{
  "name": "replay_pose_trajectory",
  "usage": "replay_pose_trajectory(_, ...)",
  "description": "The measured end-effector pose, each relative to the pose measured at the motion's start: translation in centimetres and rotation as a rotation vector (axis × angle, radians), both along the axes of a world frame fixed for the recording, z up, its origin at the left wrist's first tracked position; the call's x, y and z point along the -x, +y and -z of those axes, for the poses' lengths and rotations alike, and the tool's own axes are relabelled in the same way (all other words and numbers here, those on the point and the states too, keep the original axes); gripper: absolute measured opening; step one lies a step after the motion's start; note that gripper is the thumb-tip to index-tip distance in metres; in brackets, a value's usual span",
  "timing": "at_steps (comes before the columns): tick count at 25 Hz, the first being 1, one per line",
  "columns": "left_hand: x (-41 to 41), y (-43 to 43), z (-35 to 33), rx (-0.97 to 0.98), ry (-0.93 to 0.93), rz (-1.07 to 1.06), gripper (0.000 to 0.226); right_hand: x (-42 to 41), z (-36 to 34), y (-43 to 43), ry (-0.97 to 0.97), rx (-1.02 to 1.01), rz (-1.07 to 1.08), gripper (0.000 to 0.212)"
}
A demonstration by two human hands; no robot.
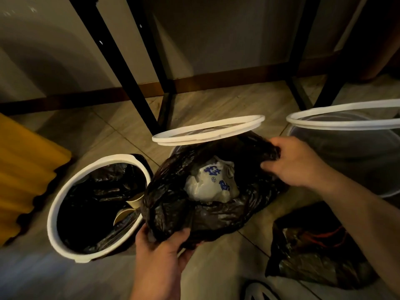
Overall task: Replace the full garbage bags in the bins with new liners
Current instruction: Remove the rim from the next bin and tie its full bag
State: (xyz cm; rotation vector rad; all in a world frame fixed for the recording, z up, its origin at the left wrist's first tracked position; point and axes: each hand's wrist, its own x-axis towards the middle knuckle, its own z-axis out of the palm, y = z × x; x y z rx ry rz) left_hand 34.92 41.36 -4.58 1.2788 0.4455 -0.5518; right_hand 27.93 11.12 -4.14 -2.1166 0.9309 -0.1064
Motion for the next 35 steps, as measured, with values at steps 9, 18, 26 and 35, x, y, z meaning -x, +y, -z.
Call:
replay_pose_trajectory(9,0.4,-0.2,-0.5,0.047,0.067,0.004,0.052,-0.5,-2.3,0.7,-0.046,0.175,-0.068,0.037)
replay_pose_trajectory(18,1.0,0.3,-0.4,-0.094,0.080,0.046,0.013,-3.7,-2.0,5.5,-0.233,0.607,-0.269,0.030)
replay_pose_trajectory(26,1.8,-0.1,-1.3,-0.002,0.041,0.017,0.021,-2.3,-1.9,8.3,-0.422,0.532,-0.273,0.014)
replay_pose_trajectory(35,0.8,-3.2,-6.5,0.119,-0.205,0.099,0.023,-1.6,-5.7,10.5,-0.612,-0.134,-0.193,0.020)
